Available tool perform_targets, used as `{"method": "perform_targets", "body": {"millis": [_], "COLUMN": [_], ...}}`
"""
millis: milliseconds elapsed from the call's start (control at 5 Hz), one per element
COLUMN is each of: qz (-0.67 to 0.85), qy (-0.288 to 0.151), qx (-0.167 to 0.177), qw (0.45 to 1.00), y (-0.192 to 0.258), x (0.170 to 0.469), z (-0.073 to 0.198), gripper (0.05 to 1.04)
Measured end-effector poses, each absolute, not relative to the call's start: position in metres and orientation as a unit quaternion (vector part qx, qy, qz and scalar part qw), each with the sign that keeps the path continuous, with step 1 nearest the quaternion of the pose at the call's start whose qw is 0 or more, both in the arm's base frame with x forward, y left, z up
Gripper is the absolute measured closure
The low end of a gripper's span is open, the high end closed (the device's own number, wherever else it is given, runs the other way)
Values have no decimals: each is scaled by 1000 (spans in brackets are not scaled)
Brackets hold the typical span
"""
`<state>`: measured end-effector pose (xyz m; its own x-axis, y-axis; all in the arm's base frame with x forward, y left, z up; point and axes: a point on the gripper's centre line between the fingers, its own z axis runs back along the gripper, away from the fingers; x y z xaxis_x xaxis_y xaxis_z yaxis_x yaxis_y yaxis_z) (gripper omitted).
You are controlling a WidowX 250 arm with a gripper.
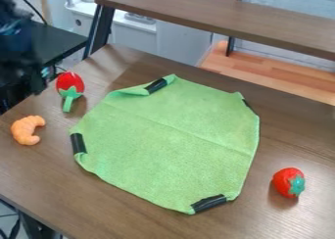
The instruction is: Put the yellow thing to the left edge of the cloth
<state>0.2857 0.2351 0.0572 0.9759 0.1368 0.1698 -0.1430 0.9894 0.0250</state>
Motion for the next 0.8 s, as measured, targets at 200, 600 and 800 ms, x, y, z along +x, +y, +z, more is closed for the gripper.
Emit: {"method": "perform_targets", "body": {"millis": [200,600,800], "qz": [60,78,85], "qy": [-71,-53,-53], "qx": [23,34,29], "qw": [995,995,995], "y": [249,256,248], "x": [275,273,268], "z": [42,15,4], "gripper": [83,83,83]}}
